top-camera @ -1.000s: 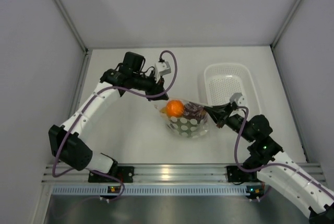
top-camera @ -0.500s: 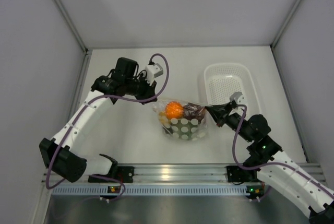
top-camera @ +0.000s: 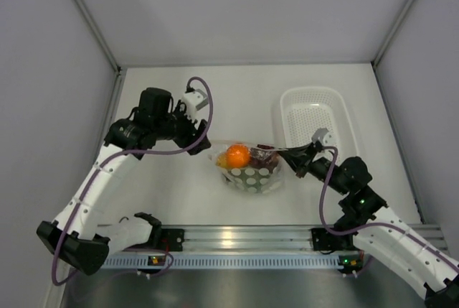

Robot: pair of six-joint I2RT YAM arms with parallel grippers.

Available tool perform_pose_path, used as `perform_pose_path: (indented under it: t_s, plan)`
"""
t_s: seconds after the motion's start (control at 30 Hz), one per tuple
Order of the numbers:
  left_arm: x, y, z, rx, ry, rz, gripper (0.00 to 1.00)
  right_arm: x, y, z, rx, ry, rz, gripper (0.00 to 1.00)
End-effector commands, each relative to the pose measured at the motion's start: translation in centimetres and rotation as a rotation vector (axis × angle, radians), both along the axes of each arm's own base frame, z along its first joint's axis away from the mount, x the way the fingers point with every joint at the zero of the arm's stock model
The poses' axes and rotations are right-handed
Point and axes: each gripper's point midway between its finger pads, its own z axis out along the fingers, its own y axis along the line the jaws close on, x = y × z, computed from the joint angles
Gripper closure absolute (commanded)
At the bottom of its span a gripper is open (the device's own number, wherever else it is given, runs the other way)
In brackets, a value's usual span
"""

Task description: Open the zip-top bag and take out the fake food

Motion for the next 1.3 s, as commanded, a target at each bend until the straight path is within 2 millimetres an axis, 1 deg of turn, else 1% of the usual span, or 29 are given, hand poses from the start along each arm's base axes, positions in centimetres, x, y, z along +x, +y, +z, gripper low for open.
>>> perform_pose_path:
  t_s: [0.0,0.03,0.07,0.1,0.13,0.17,0.2,0.23,0.27,0.3,0.37,0.4,0.43,0.5,0.53,0.6,0.63,0.67,0.77,0.83,0.9,1.07,1.17,1.27]
  plan:
    - [-1.5,-2.4,3.5,-0.134,-0.009,-0.154,0.22,-2.4,1.8,3.8,0.034,-0.168,0.186,1.00]
    - [-1.5,-3.0,4.2,-0.156,-0.015,-0.189,0.19,-2.9,2.0,3.5,0.027,-0.175,0.214,1.00]
    - [-1.4,-4.2,4.9,-0.198,-0.015,-0.244,0.19,-3.5,2.3,3.4,0.015,-0.190,0.258,1.00]
    - [-1.0,-4.7,6.0,-0.220,-0.040,-0.262,0.19,-3.7,2.4,3.3,0.010,-0.197,0.272,1.00]
    - [0.1,-5.5,6.3,-0.243,-0.045,-0.268,0.18,-4.0,2.5,3.1,0.002,-0.201,0.286,1.00]
    - [0.5,-5.9,6.5,-0.251,-0.043,-0.275,0.18,-4.0,2.6,3.0,-0.003,-0.203,0.292,1.00]
    - [0.4,-6.8,7.4,-0.266,-0.057,-0.316,0.19,-4.1,2.6,3.0,-0.008,-0.203,0.299,1.00]
    - [0.3,-7.4,7.3,-0.270,-0.047,-0.342,0.22,-4.1,2.6,2.8,-0.012,-0.199,0.299,1.00]
    - [0.4,-8.1,6.8,-0.267,-0.037,-0.374,0.22,-4.0,2.6,2.8,-0.014,-0.201,0.294,1.00]
    - [-0.3,-8.9,6.8,-0.265,-0.038,-0.412,0.23,-3.9,2.5,2.9,-0.014,-0.200,0.288,1.00]
    - [-1.1,-9.8,6.4,-0.258,-0.044,-0.467,0.25,-3.7,2.4,2.9,-0.019,-0.196,0.276,1.00]
    - [-2.0,-10.4,6.2,-0.262,-0.038,-0.509,0.26,-3.6,2.4,2.9,-0.019,-0.194,0.267,1.00]
    - [-2.6,-10.7,6.0,-0.266,-0.029,-0.532,0.27,-3.4,2.3,3.0,-0.018,-0.191,0.255,1.00]
    - [-3.3,-11.1,5.7,-0.261,-0.032,-0.565,0.30,-3.4,2.2,3.1,-0.018,-0.193,0.251,1.00]
    - [-3.4,-11.3,5.4,-0.257,-0.029,-0.572,0.32,-3.4,2.2,3.1,-0.019,-0.192,0.252,1.00]
    - [-3.7,-11.5,4.6,-0.244,-0.011,-0.578,0.35,-3.3,2.3,3.0,-0.022,-0.189,0.250,1.00]
    - [-3.5,-11.5,4.1,-0.235,-0.006,-0.573,0.40,-3.3,2.3,3.0,-0.022,-0.187,0.250,1.00]
    - [-3.5,-11.5,3.4,-0.222,0.008,-0.568,0.41,-3.2,2.3,2.9,-0.024,-0.185,0.252,1.00]
    - [-2.8,-11.3,1.6,-0.172,0.030,-0.525,0.41,-3.6,2.4,3.1,-0.017,-0.194,0.265,1.00]
    - [-2.5,-11.4,0.8,-0.152,0.041,-0.515,0.41,-3.5,2.4,3.1,-0.015,-0.197,0.262,1.00]
    - [-2.6,-11.3,0.5,-0.146,0.045,-0.515,0.42,-3.5,2.4,3.2,-0.013,-0.199,0.262,1.00]
    - [-3.2,-11.3,0.9,-0.164,0.041,-0.536,0.43,-3.1,2.4,3.1,-0.012,-0.189,0.246,1.00]
    - [-3.1,-11.3,0.3,-0.152,0.051,-0.530,0.44,-3.1,2.3,3.3,-0.009,-0.192,0.245,1.00]
    - [-2.7,-11.4,-0.7,-0.129,0.077,-0.507,0.49,-3.1,2.3,3.4,-0.005,-0.194,0.243,1.00]
